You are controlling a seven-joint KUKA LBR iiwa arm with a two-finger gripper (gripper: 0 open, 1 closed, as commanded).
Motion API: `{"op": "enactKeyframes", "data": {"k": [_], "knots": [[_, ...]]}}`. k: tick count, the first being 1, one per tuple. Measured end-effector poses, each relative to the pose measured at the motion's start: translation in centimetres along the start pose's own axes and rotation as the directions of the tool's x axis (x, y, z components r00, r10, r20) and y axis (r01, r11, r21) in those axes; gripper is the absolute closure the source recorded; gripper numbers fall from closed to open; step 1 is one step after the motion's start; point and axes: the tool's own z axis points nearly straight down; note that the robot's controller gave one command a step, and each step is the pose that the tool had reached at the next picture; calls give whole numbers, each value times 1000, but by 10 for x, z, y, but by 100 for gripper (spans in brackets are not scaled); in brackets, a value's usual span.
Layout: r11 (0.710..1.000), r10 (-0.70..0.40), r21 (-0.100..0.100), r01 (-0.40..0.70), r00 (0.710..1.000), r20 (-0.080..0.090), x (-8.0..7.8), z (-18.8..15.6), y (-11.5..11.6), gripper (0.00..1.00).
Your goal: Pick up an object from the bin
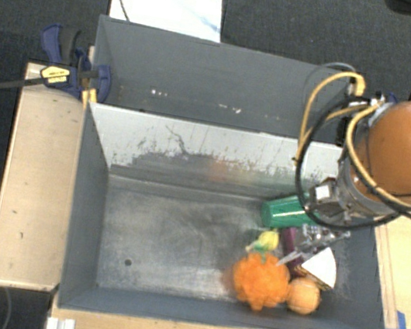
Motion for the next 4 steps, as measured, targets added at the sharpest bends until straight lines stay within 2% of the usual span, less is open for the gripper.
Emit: {"op": "enactKeyframes", "data": {"k": [1, 2, 3, 4], "knots": [[987, 162, -11, -162, 987, 0, 11, 73, 33, 100], [987, 163, -9, -163, 987, 1, 11, 72, 32, 100], [988, 157, -14, -157, 988, 2, -2, 17, 30, 100], [986, 168, 0, -168, 986, 1, 22, -2, 26, 100]]}}
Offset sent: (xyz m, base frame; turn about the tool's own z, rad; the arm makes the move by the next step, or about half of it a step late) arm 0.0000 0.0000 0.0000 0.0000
